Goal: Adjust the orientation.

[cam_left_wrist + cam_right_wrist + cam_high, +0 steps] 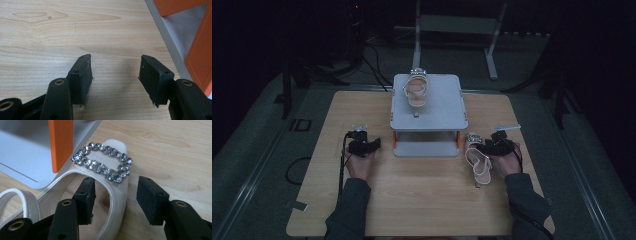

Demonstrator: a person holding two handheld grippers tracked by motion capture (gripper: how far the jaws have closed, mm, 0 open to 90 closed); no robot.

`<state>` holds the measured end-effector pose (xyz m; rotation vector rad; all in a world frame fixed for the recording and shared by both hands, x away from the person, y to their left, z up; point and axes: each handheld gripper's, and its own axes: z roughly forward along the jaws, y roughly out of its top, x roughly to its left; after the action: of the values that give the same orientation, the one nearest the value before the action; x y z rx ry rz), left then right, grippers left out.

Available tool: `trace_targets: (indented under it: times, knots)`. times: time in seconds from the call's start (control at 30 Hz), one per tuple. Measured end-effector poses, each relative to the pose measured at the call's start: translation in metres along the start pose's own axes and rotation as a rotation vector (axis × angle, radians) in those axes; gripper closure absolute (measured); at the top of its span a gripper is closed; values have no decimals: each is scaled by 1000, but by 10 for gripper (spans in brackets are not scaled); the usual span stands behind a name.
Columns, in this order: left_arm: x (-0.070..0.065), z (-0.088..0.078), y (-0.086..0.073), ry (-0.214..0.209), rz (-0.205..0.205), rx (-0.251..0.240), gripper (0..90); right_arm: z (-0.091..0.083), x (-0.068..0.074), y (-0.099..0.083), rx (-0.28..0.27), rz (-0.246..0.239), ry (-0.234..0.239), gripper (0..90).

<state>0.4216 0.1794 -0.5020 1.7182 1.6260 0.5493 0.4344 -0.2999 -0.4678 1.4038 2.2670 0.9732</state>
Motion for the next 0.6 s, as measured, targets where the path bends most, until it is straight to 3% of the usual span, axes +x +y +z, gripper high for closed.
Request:
trace_targets:
  times: [0.13,0.2,0.3,0.33,0.37,0.4,0.53,0.6]
  knots:
    - [-1,1,-2,3,-3,-18,431,5,0,8,33,-29,6,484]
    - [-2,1,-2,4,0,-25,431,1,3,10,48,-56,-25,466]
    - [-2,1,-4,6,-1,-38,431,-5,6,9,40,-57,-43,460]
    - [-2,1,-5,7,-2,-41,430,-14,9,8,6,-45,-60,447]
    - [-2,1,-5,7,-2,-41,430,-14,9,8,6,-45,-60,447]
    - [-2,1,-5,7,-4,-44,430,-26,12,8,-40,-16,-76,438]
    - [-1,1,-5,2,-12,-46,430,-39,19,7,-72,1,-86,437]
    - [-1,1,-5,-3,-21,-49,430,-49,30,3,-82,7,-104,438]
